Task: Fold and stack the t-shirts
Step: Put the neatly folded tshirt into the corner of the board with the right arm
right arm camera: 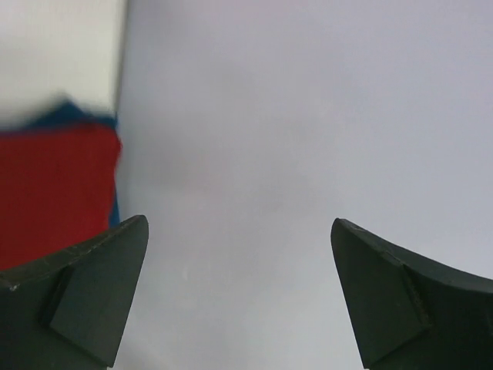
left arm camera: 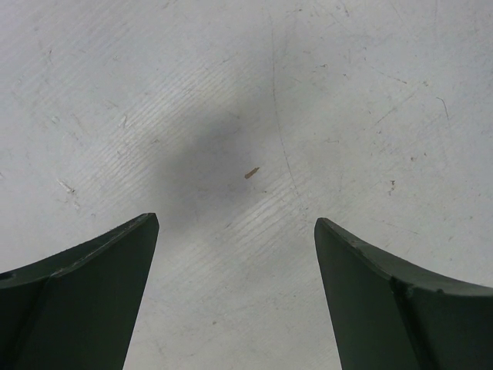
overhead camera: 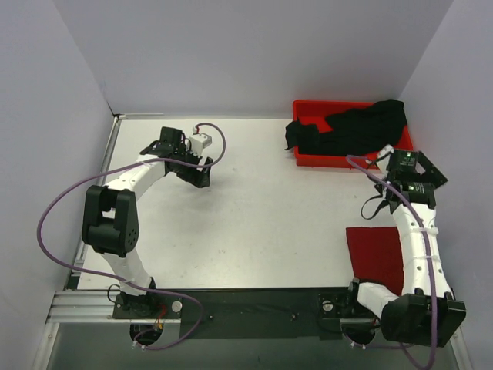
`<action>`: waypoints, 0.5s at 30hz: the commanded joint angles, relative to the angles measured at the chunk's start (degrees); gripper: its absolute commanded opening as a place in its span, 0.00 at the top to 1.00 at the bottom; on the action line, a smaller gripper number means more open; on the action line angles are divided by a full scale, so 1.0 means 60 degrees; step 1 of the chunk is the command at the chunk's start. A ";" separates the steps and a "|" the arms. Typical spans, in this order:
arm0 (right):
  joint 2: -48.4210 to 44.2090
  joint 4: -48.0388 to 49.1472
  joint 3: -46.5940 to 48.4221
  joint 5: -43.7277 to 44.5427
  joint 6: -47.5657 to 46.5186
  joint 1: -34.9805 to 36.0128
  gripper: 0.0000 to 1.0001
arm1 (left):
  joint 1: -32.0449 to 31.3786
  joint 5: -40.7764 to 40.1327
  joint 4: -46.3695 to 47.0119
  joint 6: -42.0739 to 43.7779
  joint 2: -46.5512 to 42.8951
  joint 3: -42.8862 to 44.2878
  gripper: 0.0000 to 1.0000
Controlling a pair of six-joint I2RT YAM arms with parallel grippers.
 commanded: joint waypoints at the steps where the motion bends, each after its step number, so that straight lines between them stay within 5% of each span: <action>1: 0.0027 -0.0629 0.1584 -0.2056 0.2561 0.1989 0.00 | 0.0061 0.0317 0.0223 -0.0061 -0.0318 0.0038 0.07; 6: 0.0393 0.0848 0.1761 -0.5013 0.4213 0.4553 0.00 | 0.0076 0.0347 -0.0216 0.0318 -0.1165 -0.0137 0.06; 15: 0.1008 0.7158 -0.1047 -0.8108 0.7177 0.5978 0.00 | 0.0456 -0.0369 -0.0338 0.0601 -0.4020 -0.1876 0.06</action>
